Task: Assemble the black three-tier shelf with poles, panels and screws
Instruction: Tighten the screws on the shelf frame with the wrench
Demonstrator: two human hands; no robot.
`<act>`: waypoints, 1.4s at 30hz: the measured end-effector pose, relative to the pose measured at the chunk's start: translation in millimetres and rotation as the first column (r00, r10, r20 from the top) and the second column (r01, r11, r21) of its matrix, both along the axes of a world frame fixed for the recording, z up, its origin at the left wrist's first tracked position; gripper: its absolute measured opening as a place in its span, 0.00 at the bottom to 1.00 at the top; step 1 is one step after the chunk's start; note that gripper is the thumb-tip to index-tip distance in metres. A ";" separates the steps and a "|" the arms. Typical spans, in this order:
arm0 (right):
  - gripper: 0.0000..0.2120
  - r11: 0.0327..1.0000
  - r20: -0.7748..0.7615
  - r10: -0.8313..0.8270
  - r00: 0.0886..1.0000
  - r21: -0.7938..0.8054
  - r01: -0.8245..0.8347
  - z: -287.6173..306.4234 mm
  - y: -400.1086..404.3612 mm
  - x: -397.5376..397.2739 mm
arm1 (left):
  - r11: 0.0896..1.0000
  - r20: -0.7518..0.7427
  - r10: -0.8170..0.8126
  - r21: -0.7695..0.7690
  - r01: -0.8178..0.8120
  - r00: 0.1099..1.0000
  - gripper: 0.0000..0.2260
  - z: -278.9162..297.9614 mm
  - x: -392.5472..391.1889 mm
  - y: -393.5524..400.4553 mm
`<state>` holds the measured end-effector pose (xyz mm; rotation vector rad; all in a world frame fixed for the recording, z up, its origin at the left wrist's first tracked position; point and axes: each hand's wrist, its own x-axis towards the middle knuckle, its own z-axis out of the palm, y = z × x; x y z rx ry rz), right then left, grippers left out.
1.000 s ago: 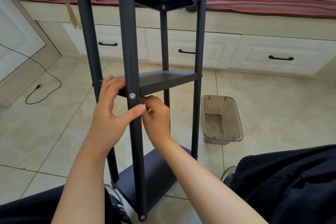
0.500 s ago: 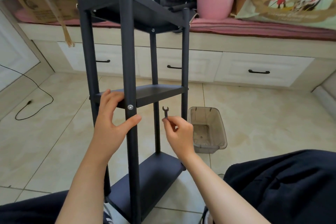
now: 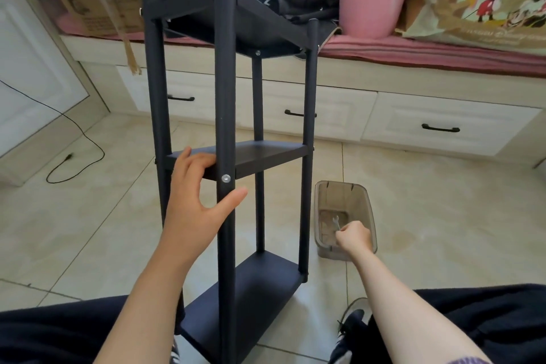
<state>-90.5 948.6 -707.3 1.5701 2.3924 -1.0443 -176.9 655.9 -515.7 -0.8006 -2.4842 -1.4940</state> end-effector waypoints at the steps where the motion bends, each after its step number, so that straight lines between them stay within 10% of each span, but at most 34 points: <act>1: 0.08 1.000 0.011 0.009 1.000 0.007 -0.009 -2.1 4.5 -3.8 | 1.000 0.003 0.018 0.009 -0.018 1.000 0.16 -0.2 -0.7 -0.2; 16: 0.14 0.999 0.062 0.033 0.998 0.010 -0.034 -15.6 31.8 -8.7 | 0.993 0.043 0.061 0.095 -0.065 0.997 0.14 0.3 -9.3 -10.6; 25: 0.12 0.951 -0.624 -0.229 0.747 -0.307 0.035 73.5 4.9 -72.9 | 0.998 0.129 0.011 0.067 -0.020 0.992 0.13 7.5 -3.2 -18.7; 31: 0.13 0.986 -0.790 -0.049 0.611 -0.136 -0.096 146.4 -0.9 -90.8 | 0.993 0.252 -0.010 0.117 -0.020 0.968 0.15 27.1 -2.5 -15.9; 42: 0.27 0.940 -0.633 0.037 0.773 -0.241 -0.243 173.1 8.5 -92.6 | 0.998 0.244 -0.068 0.024 0.064 0.967 0.11 43.9 6.7 -5.8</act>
